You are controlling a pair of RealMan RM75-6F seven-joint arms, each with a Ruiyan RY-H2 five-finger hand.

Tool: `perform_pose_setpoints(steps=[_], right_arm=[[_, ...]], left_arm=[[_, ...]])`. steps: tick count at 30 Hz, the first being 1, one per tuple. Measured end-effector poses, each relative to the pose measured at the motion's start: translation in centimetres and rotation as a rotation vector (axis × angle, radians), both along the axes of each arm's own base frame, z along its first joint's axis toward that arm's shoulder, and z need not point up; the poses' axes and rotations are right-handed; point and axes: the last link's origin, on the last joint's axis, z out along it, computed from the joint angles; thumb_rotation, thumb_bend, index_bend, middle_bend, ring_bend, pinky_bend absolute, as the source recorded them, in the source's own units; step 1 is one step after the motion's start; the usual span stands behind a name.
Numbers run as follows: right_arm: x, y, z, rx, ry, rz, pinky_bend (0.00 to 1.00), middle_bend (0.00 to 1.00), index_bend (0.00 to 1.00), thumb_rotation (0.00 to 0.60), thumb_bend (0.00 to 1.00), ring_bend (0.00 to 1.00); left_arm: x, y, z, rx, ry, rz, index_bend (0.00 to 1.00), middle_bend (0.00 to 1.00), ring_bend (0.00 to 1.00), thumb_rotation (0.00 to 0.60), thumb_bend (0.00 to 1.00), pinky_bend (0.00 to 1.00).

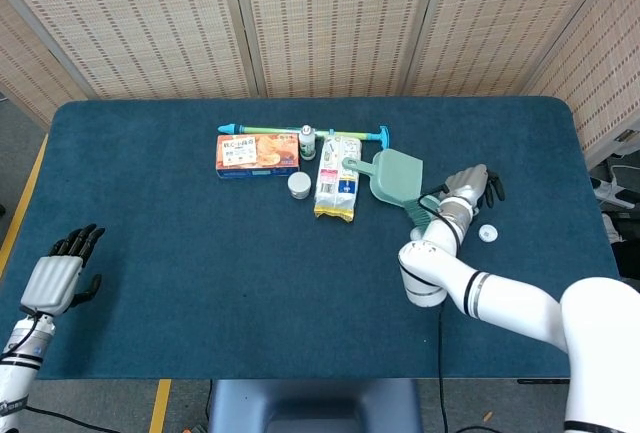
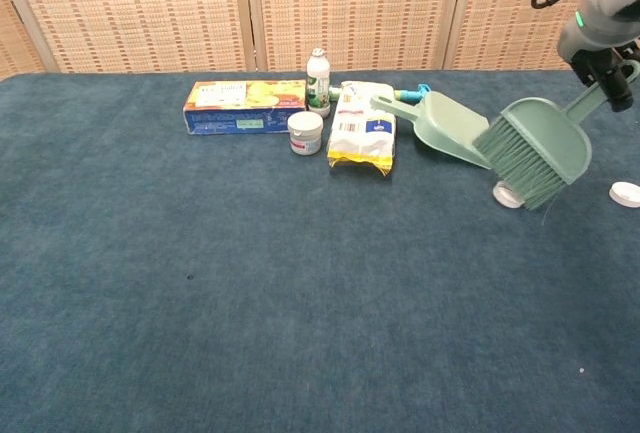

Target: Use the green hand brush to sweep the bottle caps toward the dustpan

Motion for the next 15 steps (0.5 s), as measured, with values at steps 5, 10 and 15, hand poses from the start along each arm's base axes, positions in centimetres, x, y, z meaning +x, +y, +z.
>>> perform_pose_setpoints(steps=[5, 10, 15], right_arm=[[-0.7, 0.2, 1.6, -0.024, 0.014, 0.001, 0.52, 0.89, 1.00, 0.600, 0.40, 0.61], [-1.4, 0.7, 3.0, -0.043, 0.009, -0.007, 0.52, 0.89, 1.00, 0.600, 0.40, 0.61], [-1.8, 1.2, 4.4, -0.057, -0.030, 0.001, 0.52, 0.89, 1.00, 0.600, 0.40, 0.61]], left_arm=[[0.0, 0.0, -0.1, -0.002, 0.003, -0.001, 0.00, 0.00, 0.05, 0.600, 0.47, 0.17], [0.2, 0.2, -0.4, -0.003, 0.005, 0.001, 0.00, 0.00, 0.05, 0.600, 0.47, 0.17], [0.3, 0.2, -0.5, -0.003, 0.007, 0.000, 0.00, 0.00, 0.05, 0.600, 0.47, 0.17]])
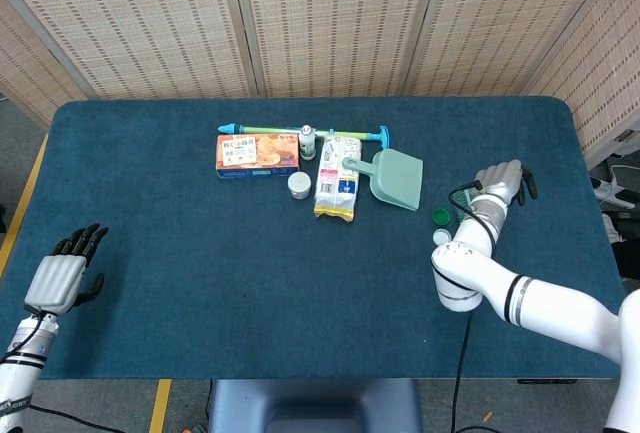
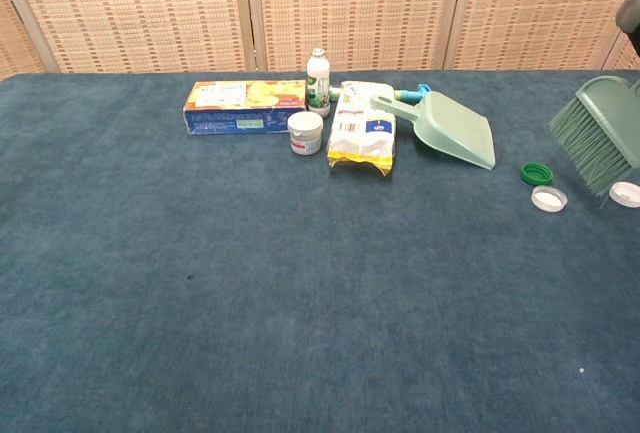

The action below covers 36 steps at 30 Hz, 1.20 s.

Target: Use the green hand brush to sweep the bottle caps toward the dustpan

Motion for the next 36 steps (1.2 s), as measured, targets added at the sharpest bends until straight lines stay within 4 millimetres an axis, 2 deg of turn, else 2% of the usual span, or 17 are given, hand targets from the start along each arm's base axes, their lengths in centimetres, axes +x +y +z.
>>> perform_pose_setpoints(steps=[11, 19, 23, 36], right_arm=[[2.6, 2.2, 1.3, 0.042, -0.250, 0.092, 0.52, 0.89, 1.00, 0.600, 0.40, 0.61], [3.6, 3.0, -0.5, 0.110, -0.452, 0.114, 0.52, 0.89, 1.00, 0.600, 0.40, 0.61], [3.1, 2.9, -1.6, 0.130, -0.478, 0.102, 0.52, 0.89, 1.00, 0.600, 0.40, 0.61], [-0.4, 0.0, -5.4, 0.106, -0.456, 0.013, 0.52, 0.89, 1.00, 0.600, 0.40, 0.61]], left_arm=[[0.2, 0.0, -0.1, 0.000, 0.001, -0.004, 0.00, 0.00, 0.05, 0.600, 0.47, 0.17], [0.3, -0.1, -0.2, -0.005, 0.002, -0.006, 0.00, 0.00, 0.05, 0.600, 0.47, 0.17], [0.2, -0.1, -0.1, -0.002, -0.002, -0.006, 0.00, 0.00, 0.05, 0.600, 0.46, 0.17], [0.0, 0.2, 0.0, -0.005, 0.000, 0.004, 0.00, 0.00, 0.05, 0.600, 0.47, 0.17]])
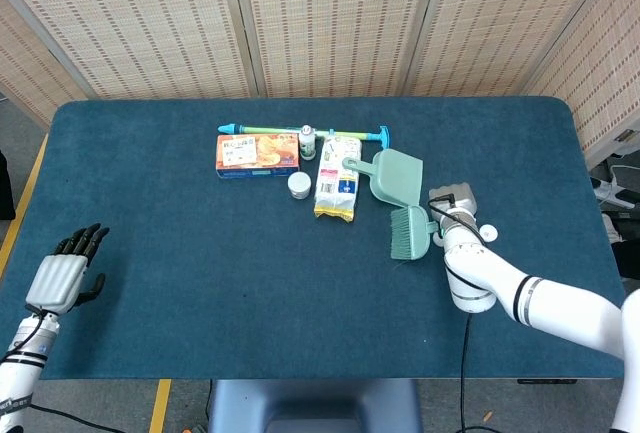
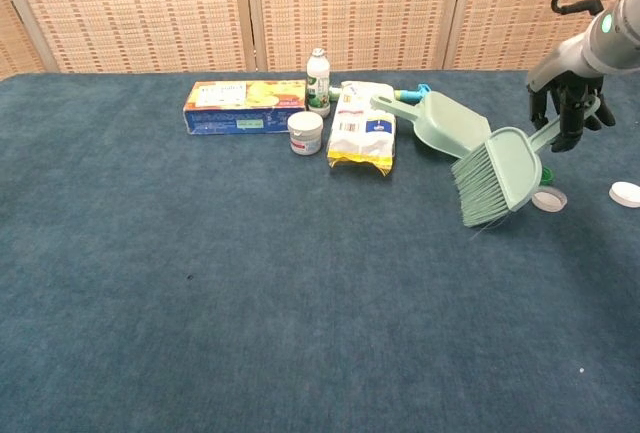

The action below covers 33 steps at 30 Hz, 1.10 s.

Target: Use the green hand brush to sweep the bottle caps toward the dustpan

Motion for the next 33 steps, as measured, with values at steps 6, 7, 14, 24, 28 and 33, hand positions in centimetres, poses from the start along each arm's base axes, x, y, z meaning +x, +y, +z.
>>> perform_pose_setpoints(steps=[6, 7, 14, 24, 28, 33], right_arm=[[-1.5, -0.4, 0.0, -0.006, 0.106, -0.014, 0.52, 0.89, 1.00, 0.600, 0.40, 0.61], [-1.7, -0.5, 0.0, -0.009, 0.123, -0.016, 0.52, 0.89, 1.00, 0.600, 0.40, 0.61], [-3.9, -0.7, 0.8, -0.024, 0.237, -0.038, 0.52, 0.89, 1.00, 0.600, 0.40, 0.61], [-7.0, -0.5, 2.2, -0.042, 0.297, -0.097, 0.52, 0.89, 1.00, 0.600, 0.40, 0.61], [-8.1, -0.6, 2.8, -0.052, 0.327, -0.116, 0.52, 0.89, 1.00, 0.600, 0.40, 0.61], [-9.3, -0.5, 4.0, -0.069, 0.380, -0.143, 0.52, 0.89, 1.00, 0.600, 0.40, 0.61]], left_arm=[[-0.1, 0.0, -0.1, -0.002, 0.003, 0.002, 0.00, 0.00, 0.05, 0.600, 0.47, 0.17], [-0.1, 0.0, -0.1, -0.001, 0.003, 0.001, 0.00, 0.00, 0.05, 0.600, 0.47, 0.17], [0.0, 0.1, -0.2, -0.004, 0.006, 0.001, 0.00, 0.00, 0.05, 0.600, 0.47, 0.17], [0.0, 0.0, -0.8, -0.020, 0.021, 0.001, 0.00, 0.00, 0.05, 0.600, 0.47, 0.17], [0.1, 0.0, -1.0, -0.024, 0.027, 0.001, 0.00, 0.00, 0.05, 0.600, 0.47, 0.17], [0.0, 0.0, -1.2, -0.030, 0.031, 0.005, 0.00, 0.00, 0.05, 0.600, 0.47, 0.17]])
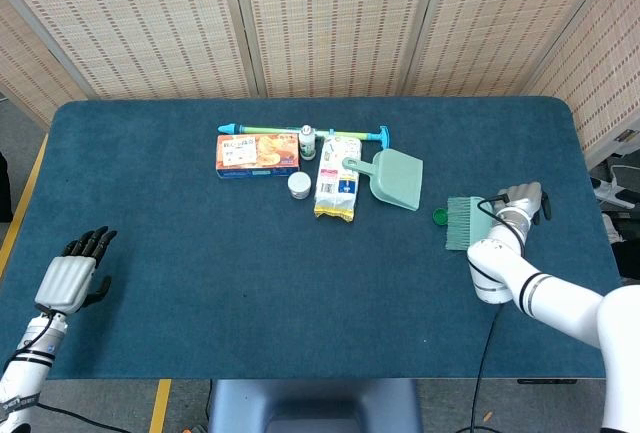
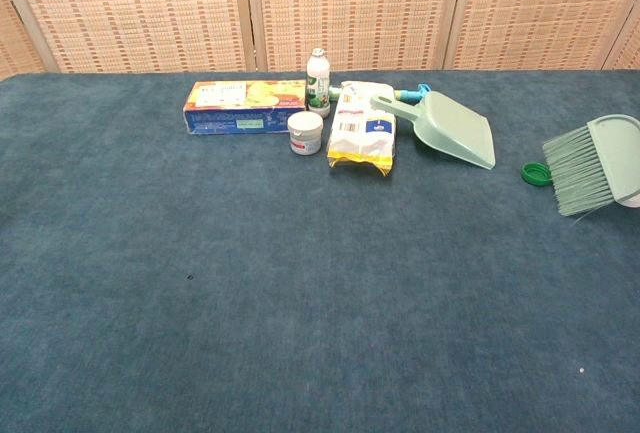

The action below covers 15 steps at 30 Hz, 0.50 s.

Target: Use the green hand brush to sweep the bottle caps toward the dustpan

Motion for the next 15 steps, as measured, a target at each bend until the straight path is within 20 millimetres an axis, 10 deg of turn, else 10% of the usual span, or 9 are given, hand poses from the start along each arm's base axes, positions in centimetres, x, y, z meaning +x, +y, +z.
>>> perform_pose_setpoints(steps=[15], right_arm=[[3.0, 1.1, 3.5, -0.042, -0.157, 0.123, 0.52, 0.89, 1.00, 0.600, 0.40, 0.61]], left_arm=[[0.2, 0.0, 0.1, 0.008, -0.007, -0.009, 0.00, 0.00, 0.05, 0.600, 0.47, 0.17]])
